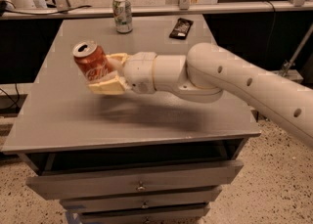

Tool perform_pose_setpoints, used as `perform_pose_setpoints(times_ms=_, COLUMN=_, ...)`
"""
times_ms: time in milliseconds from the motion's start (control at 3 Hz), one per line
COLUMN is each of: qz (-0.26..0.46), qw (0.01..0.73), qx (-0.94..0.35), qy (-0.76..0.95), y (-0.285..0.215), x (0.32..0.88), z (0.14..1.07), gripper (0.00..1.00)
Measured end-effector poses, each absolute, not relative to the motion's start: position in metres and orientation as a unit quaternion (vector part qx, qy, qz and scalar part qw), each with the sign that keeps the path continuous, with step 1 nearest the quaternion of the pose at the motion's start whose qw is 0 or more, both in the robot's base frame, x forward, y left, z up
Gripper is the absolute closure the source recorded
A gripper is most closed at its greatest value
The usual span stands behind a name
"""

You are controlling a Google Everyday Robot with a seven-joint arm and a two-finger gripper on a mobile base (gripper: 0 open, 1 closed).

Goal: Place coke can upright

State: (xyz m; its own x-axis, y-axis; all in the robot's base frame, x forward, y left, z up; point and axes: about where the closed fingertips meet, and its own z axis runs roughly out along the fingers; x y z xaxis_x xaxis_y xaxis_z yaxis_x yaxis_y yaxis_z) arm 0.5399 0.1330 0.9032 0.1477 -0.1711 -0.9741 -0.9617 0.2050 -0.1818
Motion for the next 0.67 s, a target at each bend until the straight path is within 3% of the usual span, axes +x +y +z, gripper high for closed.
perform_pose_setpoints(times_ms=667, qz=0.357, qw=0.553, qx=-0.530, qy=0.535, y=0.1348, x=0.5393, z=0.9048, gripper=1.00)
